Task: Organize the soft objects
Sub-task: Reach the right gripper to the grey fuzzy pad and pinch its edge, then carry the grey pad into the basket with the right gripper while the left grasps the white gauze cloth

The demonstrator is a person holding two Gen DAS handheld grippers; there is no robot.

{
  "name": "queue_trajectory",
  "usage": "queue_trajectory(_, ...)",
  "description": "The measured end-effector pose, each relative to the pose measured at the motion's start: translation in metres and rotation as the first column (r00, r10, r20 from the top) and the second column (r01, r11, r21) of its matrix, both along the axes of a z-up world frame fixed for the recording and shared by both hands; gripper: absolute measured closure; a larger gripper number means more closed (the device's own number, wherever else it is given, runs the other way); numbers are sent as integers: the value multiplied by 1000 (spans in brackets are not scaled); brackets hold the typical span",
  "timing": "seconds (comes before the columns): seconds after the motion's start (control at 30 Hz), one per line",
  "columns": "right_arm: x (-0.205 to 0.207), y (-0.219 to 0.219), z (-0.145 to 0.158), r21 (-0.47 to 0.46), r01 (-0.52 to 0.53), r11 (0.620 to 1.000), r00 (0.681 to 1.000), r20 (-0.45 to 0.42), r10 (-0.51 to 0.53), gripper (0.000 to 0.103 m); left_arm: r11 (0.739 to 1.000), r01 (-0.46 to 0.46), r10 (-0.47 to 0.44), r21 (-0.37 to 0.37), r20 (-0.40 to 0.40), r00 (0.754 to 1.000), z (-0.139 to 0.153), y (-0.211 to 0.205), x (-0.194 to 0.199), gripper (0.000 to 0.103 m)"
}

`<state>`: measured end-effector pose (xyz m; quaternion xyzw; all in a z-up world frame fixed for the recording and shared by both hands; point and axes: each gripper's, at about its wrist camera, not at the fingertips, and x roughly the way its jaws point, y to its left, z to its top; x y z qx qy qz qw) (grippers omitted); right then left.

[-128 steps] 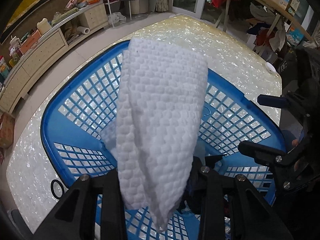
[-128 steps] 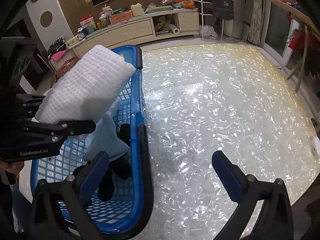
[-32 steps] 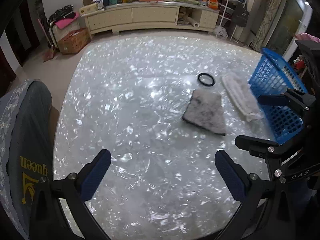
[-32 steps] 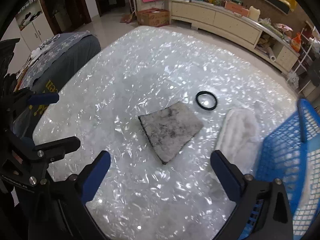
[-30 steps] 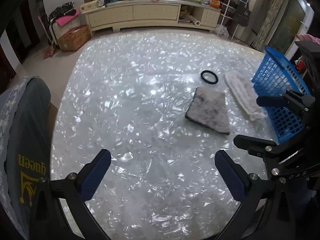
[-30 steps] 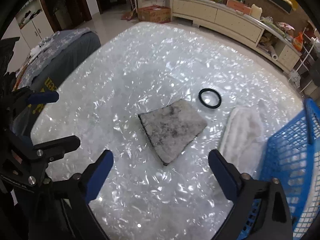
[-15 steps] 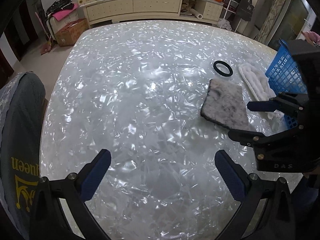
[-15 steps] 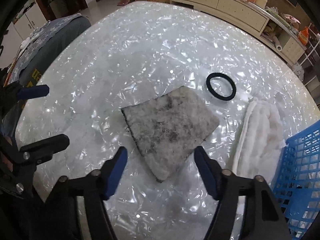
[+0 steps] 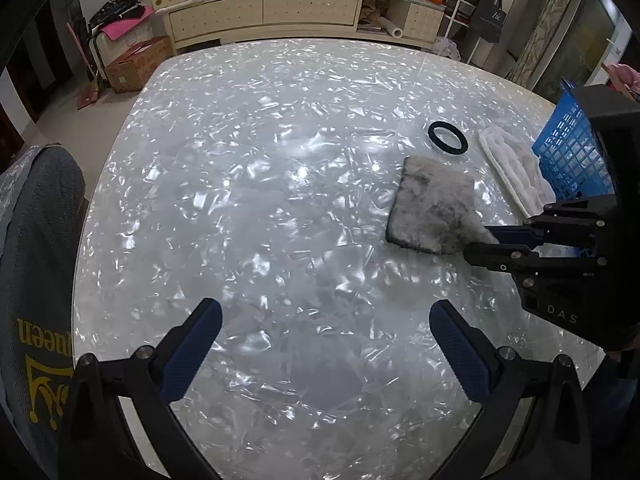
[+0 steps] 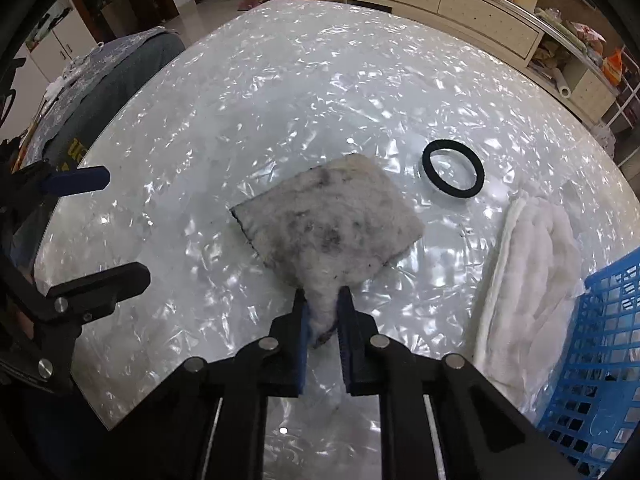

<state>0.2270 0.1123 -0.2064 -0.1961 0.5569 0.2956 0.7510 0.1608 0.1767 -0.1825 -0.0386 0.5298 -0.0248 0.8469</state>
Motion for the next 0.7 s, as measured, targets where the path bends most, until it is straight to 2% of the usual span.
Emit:
queue_trajectory(0.23,-11,-10,20,37,11,999,1000,10,-12,92,1000,9,-8,-11,40,999,20,-2,-10,0)
queue_trajectory(0.47,-34,-41,69,91,3,996,998,67,-9,92,999,51,-52,6,76,996,50,-28,-15,0)
queue_trajectory(0.7,-44,-83,112,131,51,990,990,127,-68,92,991,134,-132,-6,130,983,79,-65,-14,0)
